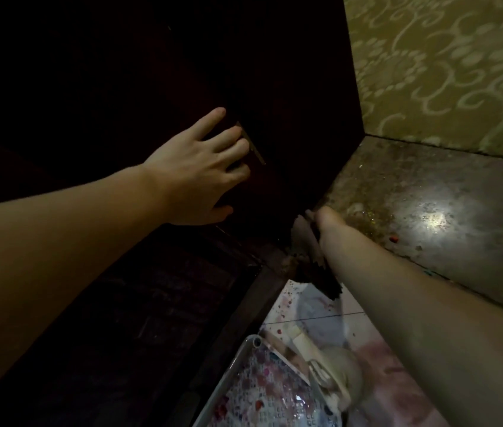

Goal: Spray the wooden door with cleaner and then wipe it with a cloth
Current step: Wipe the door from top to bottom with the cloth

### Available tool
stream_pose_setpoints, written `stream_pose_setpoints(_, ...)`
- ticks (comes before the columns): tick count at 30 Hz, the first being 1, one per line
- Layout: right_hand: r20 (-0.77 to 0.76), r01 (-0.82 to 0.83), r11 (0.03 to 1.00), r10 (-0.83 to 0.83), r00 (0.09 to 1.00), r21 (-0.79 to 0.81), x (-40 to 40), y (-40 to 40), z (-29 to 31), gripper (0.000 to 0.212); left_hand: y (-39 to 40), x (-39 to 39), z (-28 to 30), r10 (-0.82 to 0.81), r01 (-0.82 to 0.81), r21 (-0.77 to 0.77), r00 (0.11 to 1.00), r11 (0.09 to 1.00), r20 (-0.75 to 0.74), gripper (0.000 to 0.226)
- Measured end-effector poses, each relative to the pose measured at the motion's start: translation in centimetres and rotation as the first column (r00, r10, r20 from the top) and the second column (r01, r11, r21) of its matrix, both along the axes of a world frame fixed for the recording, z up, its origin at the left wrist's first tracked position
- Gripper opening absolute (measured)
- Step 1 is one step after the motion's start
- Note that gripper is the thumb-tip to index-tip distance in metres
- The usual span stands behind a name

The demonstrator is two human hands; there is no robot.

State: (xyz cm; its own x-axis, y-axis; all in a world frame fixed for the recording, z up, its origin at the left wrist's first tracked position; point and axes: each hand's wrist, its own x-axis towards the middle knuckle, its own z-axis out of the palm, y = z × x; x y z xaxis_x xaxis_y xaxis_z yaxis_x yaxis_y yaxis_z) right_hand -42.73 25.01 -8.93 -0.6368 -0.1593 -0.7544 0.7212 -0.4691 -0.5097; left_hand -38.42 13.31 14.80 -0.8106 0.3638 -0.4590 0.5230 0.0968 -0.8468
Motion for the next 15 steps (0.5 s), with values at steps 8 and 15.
stream_pose_setpoints(8,0.093,-0.016,0.999,0.020,0.995,-0.051,3.1,-0.2,-0.9,0.037,-0.6,0.2,0.3,-0.020,0.020,-0.012,1.000,1.000,-0.007,0.078)
stream_pose_setpoints(15,0.120,0.229,0.972,-0.222,0.968,-0.046,3.0,-1.0,-0.3,0.033,-0.8,0.3,0.1,-0.023,0.022,-0.024,1.000,0.999,-0.008,0.079)
